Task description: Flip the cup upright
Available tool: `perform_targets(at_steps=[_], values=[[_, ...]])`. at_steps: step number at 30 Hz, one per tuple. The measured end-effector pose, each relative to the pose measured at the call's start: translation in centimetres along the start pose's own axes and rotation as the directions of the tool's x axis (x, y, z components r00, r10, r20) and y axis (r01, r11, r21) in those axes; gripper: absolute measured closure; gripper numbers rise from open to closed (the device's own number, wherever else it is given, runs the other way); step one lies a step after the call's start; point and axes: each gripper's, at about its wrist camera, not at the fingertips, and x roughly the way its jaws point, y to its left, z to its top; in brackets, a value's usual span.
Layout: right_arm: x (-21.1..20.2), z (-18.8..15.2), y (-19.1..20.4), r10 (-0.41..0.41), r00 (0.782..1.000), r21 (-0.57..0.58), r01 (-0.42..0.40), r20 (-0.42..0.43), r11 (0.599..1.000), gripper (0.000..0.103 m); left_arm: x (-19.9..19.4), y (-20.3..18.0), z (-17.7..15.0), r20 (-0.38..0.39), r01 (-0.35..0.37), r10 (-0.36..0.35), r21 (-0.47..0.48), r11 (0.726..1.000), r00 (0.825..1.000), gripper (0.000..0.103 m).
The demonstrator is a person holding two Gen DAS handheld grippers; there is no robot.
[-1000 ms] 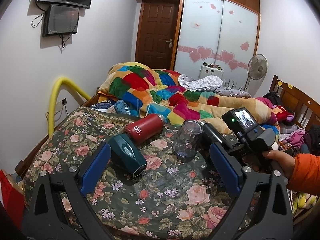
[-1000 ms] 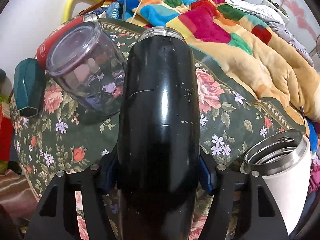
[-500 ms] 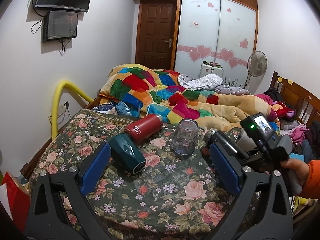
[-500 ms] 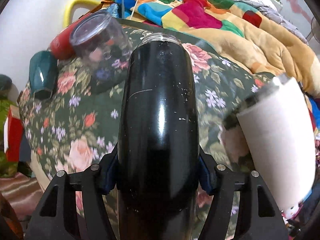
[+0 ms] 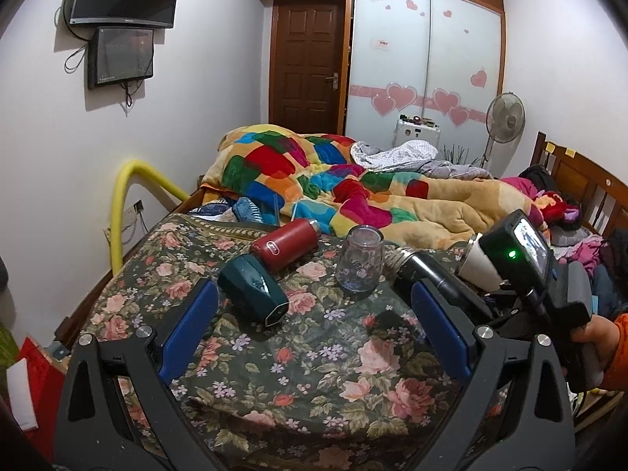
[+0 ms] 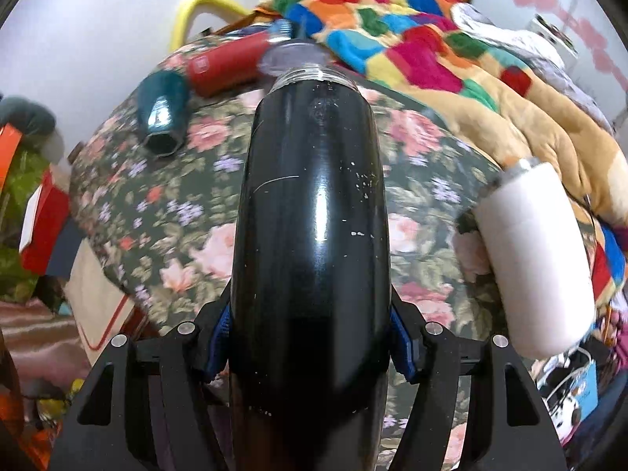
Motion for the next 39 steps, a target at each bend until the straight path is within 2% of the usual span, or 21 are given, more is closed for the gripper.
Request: perform_targets(at_steps=[5,14,22,29,35,38,39], values=[[1.7,-0.3,1.9,0.033,0.999,-0.042,-0.034,-0.024,0.999,0.041,0.1,0.0,-0.4,-0.016,-0.014,0.014,0.007,1.000,1.000,0.003],[5.3,-0.7,3.6,0.019,0.997,-0.075,-0.024,-0.071,0.997,0.041,1.8,0.8,-1.5,-0.074,0.001,-0.003,-0.022,1.000,0.997,0.003],[5.6,-0.6,3.9,-0.004,0.998,-0.097,-0.003,-0.066,0.995,0.041,4.2,1.5,-2.4,-0.171,0.027,-0.044,-0.101,0.994,0.984,0.004],[5.3,-0.9,4.3,-0.012,0.997,-0.082,0.005,-0.076,0.997,0.040,5.6,1.6,-2.8,-0.228,-0.017,-0.010,-0.117,0.993,0.974,0.006],[3.1,-2.1,4.2,-0.005,0.999,-0.087,0.001,-0.045,0.996,0.039,7.2,0.6,-3.2,-0.313,0.030,-0.063,-0.109,0.994,0.948,0.007],[1.1,-2.9,3.7,0.006,1.000,-0.058,-0.006,-0.006,0.998,0.038,8.3,-0.5,-3.7,-0.372,0.068,-0.111,-0.126,0.990,0.921,0.010],[0.5,-3.1,3.5,-0.001,1.000,-0.049,0.001,0.013,0.999,0.038,9.0,-1.2,-4.0,-0.406,0.083,-0.134,-0.141,0.986,0.904,0.014]])
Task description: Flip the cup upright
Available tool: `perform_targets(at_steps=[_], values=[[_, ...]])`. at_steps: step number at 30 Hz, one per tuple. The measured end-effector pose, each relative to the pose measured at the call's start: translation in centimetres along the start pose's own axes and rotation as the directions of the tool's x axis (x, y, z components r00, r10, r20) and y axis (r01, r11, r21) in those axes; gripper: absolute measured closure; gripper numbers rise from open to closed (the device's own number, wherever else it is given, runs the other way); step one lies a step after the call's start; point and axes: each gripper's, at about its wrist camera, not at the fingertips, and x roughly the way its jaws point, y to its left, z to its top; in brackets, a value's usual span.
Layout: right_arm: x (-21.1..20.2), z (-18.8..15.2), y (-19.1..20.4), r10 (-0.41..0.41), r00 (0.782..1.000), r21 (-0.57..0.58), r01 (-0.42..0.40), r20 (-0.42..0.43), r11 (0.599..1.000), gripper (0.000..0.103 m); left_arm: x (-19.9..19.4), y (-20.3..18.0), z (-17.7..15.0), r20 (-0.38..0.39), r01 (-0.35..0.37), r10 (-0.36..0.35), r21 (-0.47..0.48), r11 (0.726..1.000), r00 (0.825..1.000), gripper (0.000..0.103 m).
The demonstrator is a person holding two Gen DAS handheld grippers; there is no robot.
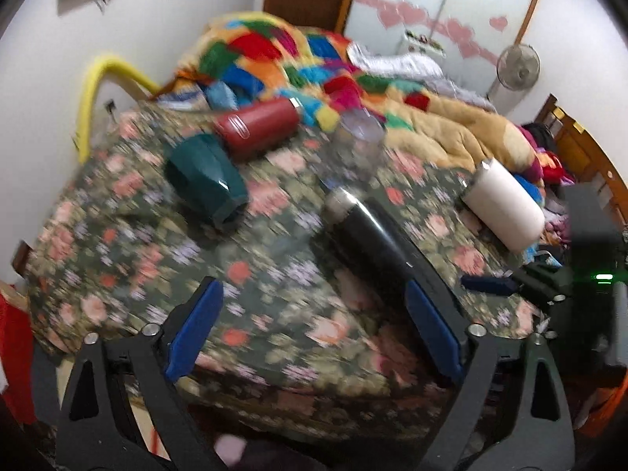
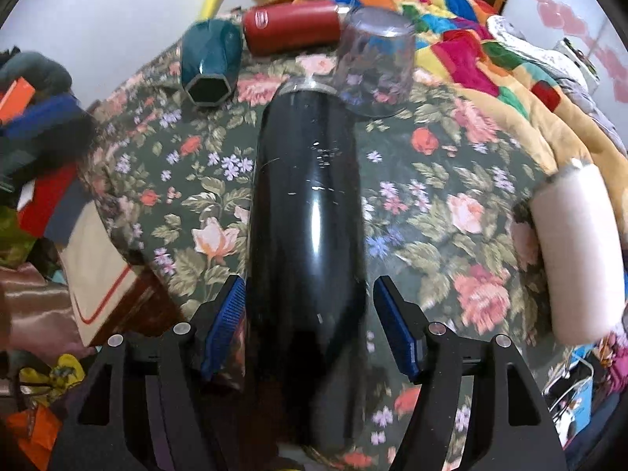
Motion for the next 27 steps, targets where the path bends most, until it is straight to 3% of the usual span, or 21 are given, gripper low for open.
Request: perform_targets(at_steps=[5,11,16,21,25,27], values=[[-3.1,-1.8,-1.6,-0.114,0.990,0.050,0.110,0.086,0.993,0.038,3.2,-2.0,0.1,-0.139,0.066,-0.071,-0.040,0.997,0.988,0.027],[-6.3,-4.3,-4.1,-0.205,0.966,0.171,0.177,0.160,0.969,0.038,6.5,-3.3,0.8,-0.249,0.099,-0.123,-0.106,0.989,0.961,0.028],[-8.3,-5.9,-4.4,-0.284,0.935,0.227,0.236,0.214,0.945,0.037,8.2,-3.6,1.7,-0.301,0.023,-0.064,-0.138,0.990,0.951,0.029],[-9.5,-7.2,-4.2,-0.304,0.912,0.290,0.223,0.275,0.931,0.035,10.1,-4.0,2.3,-0.345,-0.009,-0.038,-0.135,0.991,0.938,0.029],[-9.8,-8.2,-4.6,-0.297,0.910,0.353,0.187,0.288,0.917,0.034,11.7,-4.3,2.4,-0.381,-0.047,-0.002,-0.120,0.992,0.925,0.028],[-9.8,-8.6,-4.9,-0.282,0.914,0.378,0.160,0.293,0.912,0.034,11.9,-5.3,2.6,-0.368,-0.074,0.040,-0.079,0.994,0.929,0.028]])
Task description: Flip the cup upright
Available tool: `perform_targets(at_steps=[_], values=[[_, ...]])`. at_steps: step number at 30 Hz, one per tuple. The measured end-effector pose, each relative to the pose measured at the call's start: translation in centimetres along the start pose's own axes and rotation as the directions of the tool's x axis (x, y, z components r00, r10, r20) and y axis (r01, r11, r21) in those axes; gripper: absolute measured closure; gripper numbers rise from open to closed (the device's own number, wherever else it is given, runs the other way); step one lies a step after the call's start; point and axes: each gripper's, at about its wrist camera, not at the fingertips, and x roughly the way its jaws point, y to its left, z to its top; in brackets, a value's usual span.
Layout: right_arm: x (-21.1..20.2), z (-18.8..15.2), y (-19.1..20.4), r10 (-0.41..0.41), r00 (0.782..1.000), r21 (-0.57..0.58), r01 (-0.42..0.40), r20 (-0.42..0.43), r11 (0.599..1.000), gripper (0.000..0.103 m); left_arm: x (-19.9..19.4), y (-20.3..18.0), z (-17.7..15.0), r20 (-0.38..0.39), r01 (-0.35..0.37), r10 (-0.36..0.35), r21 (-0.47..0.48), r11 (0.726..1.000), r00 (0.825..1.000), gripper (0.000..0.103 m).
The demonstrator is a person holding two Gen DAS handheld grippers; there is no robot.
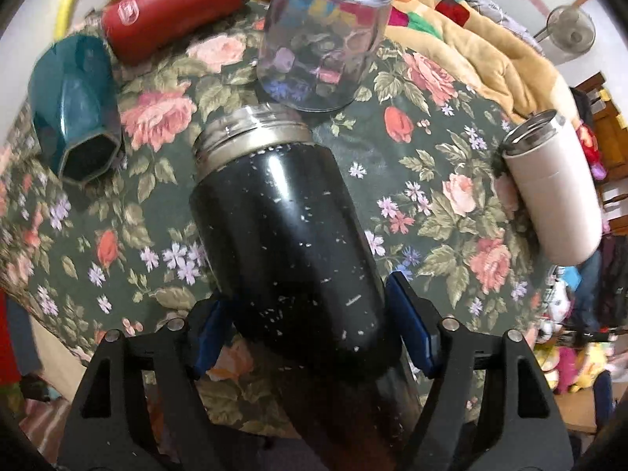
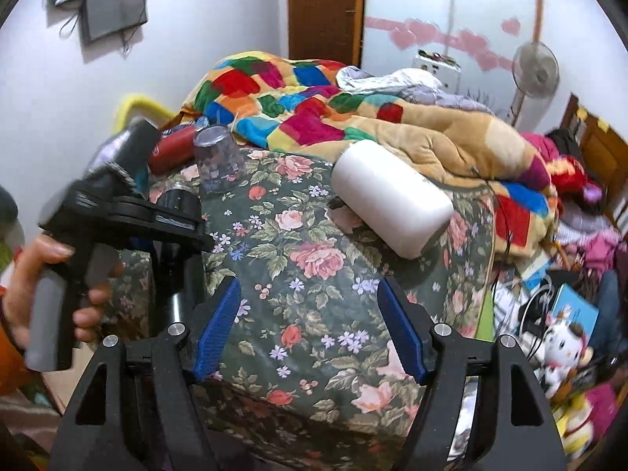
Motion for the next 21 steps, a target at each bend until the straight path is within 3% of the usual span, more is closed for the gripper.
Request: perform_targets(at_steps=[5,11,21], values=[[-0.5,-0.4,-1.0,0.018,1.000,0.062,-0.018,0.001,0.998,0.034,0.1,-1.8,0.4,0.023,0.001,-0.003,0.077,0.997,1.000,0.031],[-1.2,-0.5,-1.6,-0.001,1.000,0.069,0.000,0.017,0.998,0.034,-3.7,-2.6,0.6,0.162,0.001,-0.020,0.113,0.994,0.987,0.038],[-1.2,-0.1,-2.0,0.007,0.999,0.097,-0.010,0.032,0.995,0.034,-11.1,-5.1,-2.1,0.414,-0.084,-0.030,0.255,0.963,0.910,0.039]])
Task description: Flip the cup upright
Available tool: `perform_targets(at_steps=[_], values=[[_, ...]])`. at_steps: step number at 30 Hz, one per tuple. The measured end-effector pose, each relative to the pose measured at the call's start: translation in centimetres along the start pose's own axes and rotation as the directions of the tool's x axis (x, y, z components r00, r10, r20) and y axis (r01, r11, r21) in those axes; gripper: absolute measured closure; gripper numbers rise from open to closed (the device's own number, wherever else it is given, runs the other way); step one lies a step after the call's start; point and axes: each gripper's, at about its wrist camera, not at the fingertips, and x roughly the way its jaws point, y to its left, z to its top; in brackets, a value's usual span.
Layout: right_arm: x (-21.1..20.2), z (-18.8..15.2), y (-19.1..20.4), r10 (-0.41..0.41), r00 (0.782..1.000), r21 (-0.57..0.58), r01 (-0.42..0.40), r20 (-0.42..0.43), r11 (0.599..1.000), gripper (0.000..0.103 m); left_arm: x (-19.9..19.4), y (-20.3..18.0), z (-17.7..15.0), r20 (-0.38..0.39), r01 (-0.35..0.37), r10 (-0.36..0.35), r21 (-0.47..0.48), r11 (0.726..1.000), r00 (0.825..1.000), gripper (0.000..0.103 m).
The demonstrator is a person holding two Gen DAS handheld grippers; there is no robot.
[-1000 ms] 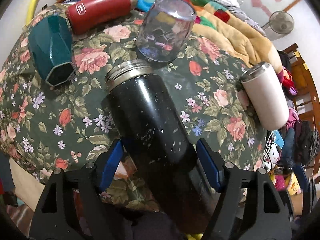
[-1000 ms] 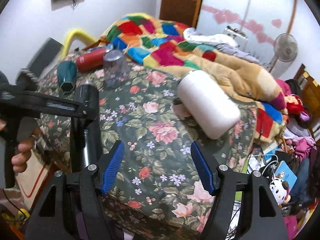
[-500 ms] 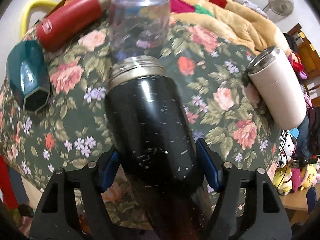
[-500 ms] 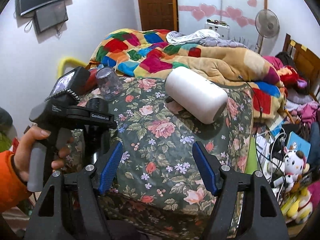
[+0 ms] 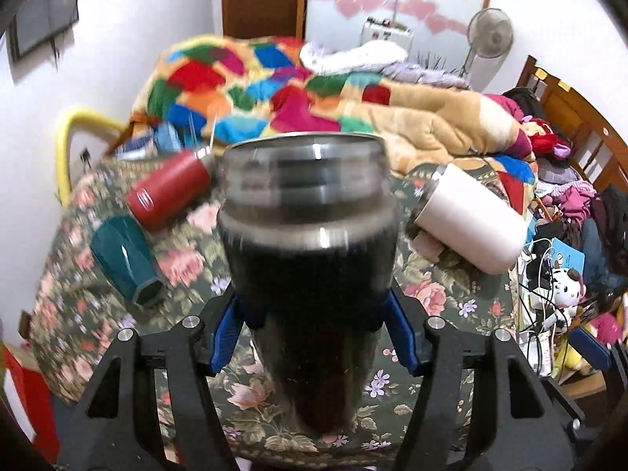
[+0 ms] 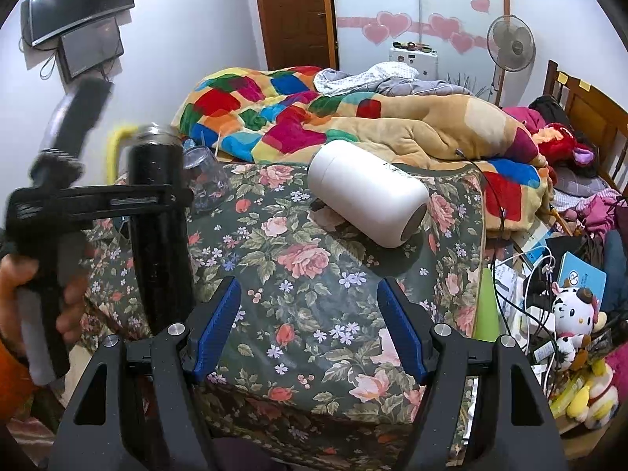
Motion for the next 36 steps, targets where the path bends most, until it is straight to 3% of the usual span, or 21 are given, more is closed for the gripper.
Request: perform_targets(at_steps=[11,19,27,36], values=[[-0.2,0.8,0.1,0.003,1.000,0.012,-0.003,0.025,1.000,0.034,-0.7,-2.2,1.8,0.043,0.021,-0.023,0.049,0.999,0.999,0.039],[0.1,1.2,0.2,0.003,0.999,0.017,-0.004,0.035,1.000,0.034,0.0,-2.9,2.2,-0.012,0.039,-0.038,0.108,0.993,0.999,0.039],[0.4,1.2,0.3,0.016,0.999,0.025,-0.016,0.032,1.000,0.034,0.9,-2.9,1.4,-0.034,0.060,-0.057,0.093,0.994,0.998,0.039],[-0.4,1.4,0.7,0.013,0.999,0.019,-0.013,0.042,1.000,0.034,0.5,-4.4,0.9,-0.015,0.027,-0.025,0.210,0.977,1.000,0.036]])
